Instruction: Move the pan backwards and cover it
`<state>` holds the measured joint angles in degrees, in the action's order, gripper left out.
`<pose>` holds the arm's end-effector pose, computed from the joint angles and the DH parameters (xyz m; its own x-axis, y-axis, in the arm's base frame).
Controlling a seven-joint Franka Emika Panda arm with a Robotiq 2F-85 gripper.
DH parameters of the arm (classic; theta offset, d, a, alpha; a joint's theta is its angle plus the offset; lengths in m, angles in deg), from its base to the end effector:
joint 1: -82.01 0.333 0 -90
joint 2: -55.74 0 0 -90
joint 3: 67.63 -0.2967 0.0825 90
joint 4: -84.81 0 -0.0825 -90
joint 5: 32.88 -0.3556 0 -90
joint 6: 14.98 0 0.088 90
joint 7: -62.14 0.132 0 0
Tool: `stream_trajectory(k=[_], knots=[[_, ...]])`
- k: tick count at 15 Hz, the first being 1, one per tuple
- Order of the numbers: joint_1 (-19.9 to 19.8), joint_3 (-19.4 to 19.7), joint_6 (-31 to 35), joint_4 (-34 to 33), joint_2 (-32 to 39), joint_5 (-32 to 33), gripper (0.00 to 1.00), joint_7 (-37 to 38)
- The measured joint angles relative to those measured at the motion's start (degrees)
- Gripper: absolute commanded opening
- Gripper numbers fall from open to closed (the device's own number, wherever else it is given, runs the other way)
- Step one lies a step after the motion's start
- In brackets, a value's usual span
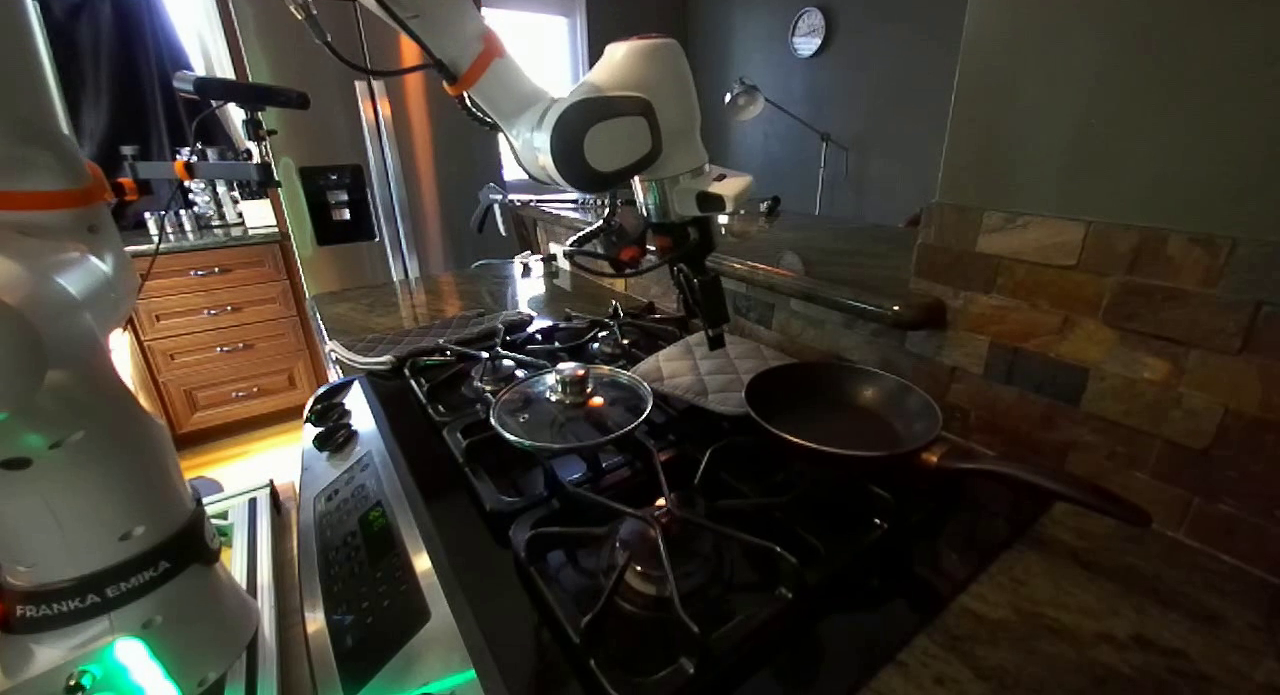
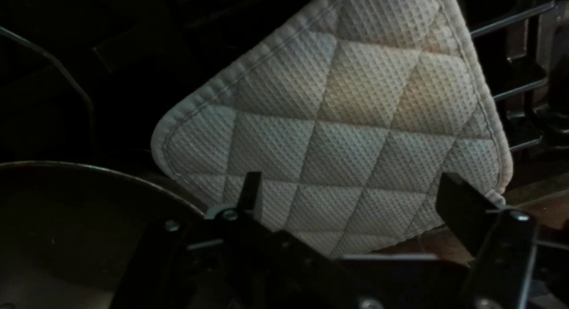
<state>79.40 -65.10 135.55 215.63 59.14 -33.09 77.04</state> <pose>0.5317 -0.0478 0.3335 0.8999 -0.3414 0.2714 -0.3347 -0.9396 -0.0722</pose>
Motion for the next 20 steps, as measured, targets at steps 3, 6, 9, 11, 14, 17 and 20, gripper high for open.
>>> stream_trajectory(k=[3, 6, 9, 11, 14, 17, 20], knots=[[0.2, 0.0, 1.4, -0.7, 2.8, 1.4, 1.00, 1.4], [0.8, 0.0, 2.0, -1.8, 5.5, 3.0, 1.00, 2.8], [1.8, 0.4, 2.6, -3.1, 8.1, 5.1, 1.00, 4.5], [2.5, 0.9, 2.7, -3.9, 9.4, 6.1, 0.74, 5.4], [3.4, 1.5, 2.7, -5.0, 10.5, 6.5, 0.50, 6.0], [3.7, 1.8, 2.6, -5.3, 10.4, 6.5, 0.30, 6.3], [3.6, 2.4, 1.7, -5.3, 10.0, 6.4, 0.08, 6.4]])
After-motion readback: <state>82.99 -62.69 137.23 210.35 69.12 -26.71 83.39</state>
